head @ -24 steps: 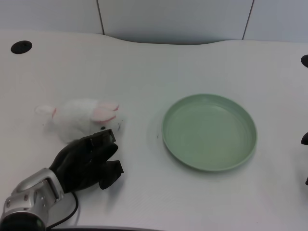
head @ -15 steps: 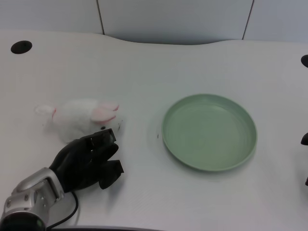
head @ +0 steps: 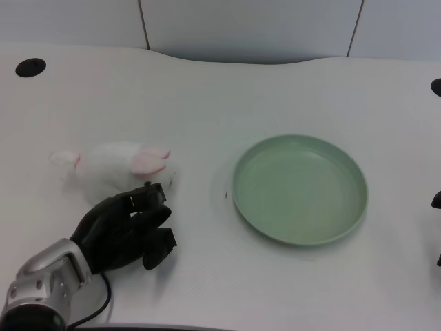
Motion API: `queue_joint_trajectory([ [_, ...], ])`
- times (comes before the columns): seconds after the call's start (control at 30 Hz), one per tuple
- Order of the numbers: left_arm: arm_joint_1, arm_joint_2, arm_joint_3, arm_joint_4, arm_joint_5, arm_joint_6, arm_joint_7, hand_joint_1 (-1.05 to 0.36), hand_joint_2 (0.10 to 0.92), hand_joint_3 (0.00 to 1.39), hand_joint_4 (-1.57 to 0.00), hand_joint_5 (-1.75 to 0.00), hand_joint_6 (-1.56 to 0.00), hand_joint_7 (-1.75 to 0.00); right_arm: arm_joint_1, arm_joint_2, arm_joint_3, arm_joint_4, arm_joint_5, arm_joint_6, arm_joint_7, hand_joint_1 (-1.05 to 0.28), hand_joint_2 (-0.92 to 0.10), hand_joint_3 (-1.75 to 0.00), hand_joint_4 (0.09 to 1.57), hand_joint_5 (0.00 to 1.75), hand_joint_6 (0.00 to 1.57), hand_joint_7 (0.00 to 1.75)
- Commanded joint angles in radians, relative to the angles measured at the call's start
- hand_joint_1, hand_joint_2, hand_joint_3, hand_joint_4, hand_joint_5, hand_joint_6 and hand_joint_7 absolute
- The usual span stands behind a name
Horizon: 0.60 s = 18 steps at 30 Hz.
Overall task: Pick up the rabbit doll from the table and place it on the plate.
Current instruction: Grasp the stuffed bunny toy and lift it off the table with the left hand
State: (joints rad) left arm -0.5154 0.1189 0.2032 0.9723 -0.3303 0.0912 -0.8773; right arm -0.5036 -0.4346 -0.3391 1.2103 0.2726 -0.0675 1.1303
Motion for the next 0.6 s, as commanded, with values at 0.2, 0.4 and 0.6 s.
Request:
queue_joint_trajectory([
  [0.2,0.125,-0.034,-0.019,-0.336,-0.011,-0.135,0.026,-0.61,0.921,0.25,-0.63,-1.60,-0.51,-1.44,0.004,-0.009,0.002,-0.012,0.002,-0.002,-0.010,-0.37,-0.92,-0.13,1.42,1.75,0.99,1.75],
  [0.4,0.138,0.016,-0.095,-0.451,0.112,-0.438,0.047,-0.66,0.921,0.20,-0.44,-1.28,-0.49,-1.06,0.005,-0.006,-0.002,-0.011,0.012,-0.005,0.013,-0.36,-0.92,-0.18,1.54,1.75,1.19,1.75],
  [0.6,0.069,0.080,-0.134,-0.350,0.198,-0.830,0.035,-0.77,0.921,0.25,-0.11,-0.94,-0.38,-0.52,0.006,-0.010,-0.001,-0.011,0.005,-0.016,0.006,-0.36,-0.92,-0.18,1.56,1.75,1.22,1.75],
])
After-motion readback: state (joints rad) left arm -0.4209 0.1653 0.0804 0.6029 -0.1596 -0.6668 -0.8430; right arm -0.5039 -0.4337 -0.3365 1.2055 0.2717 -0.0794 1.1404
